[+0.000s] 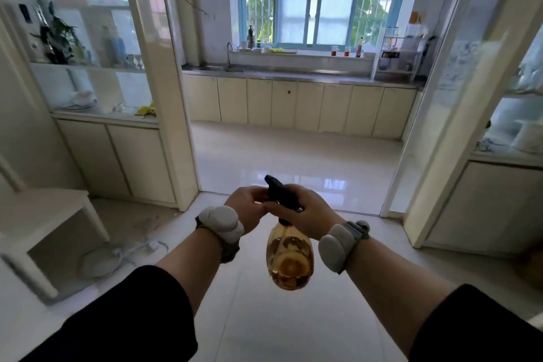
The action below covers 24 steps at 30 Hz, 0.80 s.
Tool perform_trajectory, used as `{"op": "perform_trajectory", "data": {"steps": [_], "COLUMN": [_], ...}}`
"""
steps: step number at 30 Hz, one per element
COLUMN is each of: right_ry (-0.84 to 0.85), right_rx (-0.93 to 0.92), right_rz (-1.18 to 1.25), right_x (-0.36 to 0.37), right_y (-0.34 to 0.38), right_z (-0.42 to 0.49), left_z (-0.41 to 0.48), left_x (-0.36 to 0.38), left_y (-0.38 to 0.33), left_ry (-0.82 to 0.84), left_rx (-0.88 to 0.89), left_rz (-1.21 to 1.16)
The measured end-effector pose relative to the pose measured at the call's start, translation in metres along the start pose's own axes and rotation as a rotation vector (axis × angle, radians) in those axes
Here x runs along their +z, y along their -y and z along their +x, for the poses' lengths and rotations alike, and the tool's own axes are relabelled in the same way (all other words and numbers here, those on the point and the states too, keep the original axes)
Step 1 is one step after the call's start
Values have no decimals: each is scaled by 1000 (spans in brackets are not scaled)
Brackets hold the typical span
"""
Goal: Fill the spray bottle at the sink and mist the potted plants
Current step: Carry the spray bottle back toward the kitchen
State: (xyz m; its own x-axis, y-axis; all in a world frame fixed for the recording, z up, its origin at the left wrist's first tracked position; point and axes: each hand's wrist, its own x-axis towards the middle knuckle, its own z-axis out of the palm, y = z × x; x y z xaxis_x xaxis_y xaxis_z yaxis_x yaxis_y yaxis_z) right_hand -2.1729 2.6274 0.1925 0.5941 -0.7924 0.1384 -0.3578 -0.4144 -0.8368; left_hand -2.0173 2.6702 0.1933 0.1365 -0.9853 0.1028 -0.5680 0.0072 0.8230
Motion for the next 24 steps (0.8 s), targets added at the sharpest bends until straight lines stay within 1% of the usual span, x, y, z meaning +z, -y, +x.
{"op": "perform_trajectory", "data": {"steps": [4,5,6,7,8,10,11,12,16,18,22,24], "right_ry": [36,79,83,103,106,130,143,141,144,152,98,91], "right_rx": [-22,-34,-34,-44,-37,-40,-48,-54,-87,-62,-29,-30], "right_rz": [5,15,14,26,30,30,18,15,4,25,36,24], "right_x": [-17,-17,-17,-14,-13,-5,3,2,19,23,16,10], "right_y": [-22,-27,-28,-30,-31,-39,-46,-48,-67,-72,-83,-87], "right_z": [126,191,199,234,240,284,327,335,456,518,635,660], "left_z": [112,164,170,196,200,235,268,277,385,444,562,590], "left_x": [-30,-51,-54,-68,-70,-85,-98,-102,-141,-165,-205,-212], "left_y": [21,39,43,54,57,77,93,97,150,173,199,202], "left_ry": [-81,-119,-125,-142,-139,-144,-158,-157,-144,-136,-88,-79], "left_rx": [-51,-82,-84,-95,-100,-105,-108,-105,-85,-87,-89,-82], "left_rz": [9,0,13,18,21,-3,-16,-34,-64,-81,-70,-83]}}
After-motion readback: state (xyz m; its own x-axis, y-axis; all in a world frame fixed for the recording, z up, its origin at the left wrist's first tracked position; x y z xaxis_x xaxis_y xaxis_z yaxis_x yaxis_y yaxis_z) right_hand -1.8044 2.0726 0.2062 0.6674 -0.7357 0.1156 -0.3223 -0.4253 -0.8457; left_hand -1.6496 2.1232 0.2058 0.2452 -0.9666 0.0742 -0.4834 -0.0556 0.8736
